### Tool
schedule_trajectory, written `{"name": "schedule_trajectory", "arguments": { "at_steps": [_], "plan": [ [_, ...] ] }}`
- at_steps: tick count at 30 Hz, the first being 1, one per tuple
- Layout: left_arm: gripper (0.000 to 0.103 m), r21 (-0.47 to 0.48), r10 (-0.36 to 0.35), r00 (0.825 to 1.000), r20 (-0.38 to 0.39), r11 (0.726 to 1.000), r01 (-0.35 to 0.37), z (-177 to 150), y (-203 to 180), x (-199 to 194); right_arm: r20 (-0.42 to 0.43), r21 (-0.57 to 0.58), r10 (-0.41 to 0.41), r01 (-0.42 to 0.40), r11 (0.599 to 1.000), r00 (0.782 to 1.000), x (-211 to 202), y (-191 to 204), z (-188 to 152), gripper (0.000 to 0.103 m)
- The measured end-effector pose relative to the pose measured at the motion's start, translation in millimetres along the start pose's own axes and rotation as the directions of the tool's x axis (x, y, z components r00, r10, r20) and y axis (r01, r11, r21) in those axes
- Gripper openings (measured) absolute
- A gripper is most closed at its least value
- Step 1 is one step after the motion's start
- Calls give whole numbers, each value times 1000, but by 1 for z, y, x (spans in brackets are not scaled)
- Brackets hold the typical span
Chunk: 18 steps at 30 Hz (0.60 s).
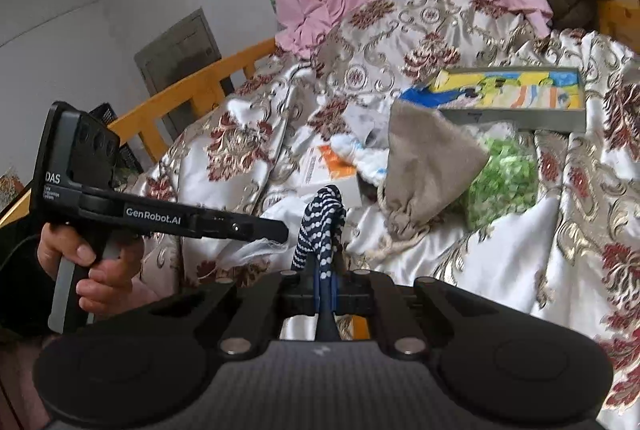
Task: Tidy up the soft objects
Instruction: 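Carry white sock in left tool while right tool carries navy sock to tray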
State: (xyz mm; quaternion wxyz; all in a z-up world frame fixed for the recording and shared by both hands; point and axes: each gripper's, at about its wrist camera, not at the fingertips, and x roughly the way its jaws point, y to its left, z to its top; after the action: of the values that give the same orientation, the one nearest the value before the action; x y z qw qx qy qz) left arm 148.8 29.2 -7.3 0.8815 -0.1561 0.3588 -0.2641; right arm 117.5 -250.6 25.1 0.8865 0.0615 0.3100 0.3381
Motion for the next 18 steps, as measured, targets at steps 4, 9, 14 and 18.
{"name": "schedule_trajectory", "arguments": {
  "at_steps": [4,9,14,18],
  "plan": [
    [16,56,-9,999,46,998,6,26,-9,0,55,-34,-23,25,999,998,-5,-4,23,5],
    [16,120,3,991,135,993,-19,80,-17,8,116,-87,-89,100,991,989,2,-18,75,5],
    [16,172,31,979,199,983,-66,151,-17,51,151,-113,-177,194,974,973,38,-50,133,6],
    [16,168,56,980,193,982,-89,202,-2,107,171,-84,-237,254,964,956,74,-90,171,6]
  ]
}}
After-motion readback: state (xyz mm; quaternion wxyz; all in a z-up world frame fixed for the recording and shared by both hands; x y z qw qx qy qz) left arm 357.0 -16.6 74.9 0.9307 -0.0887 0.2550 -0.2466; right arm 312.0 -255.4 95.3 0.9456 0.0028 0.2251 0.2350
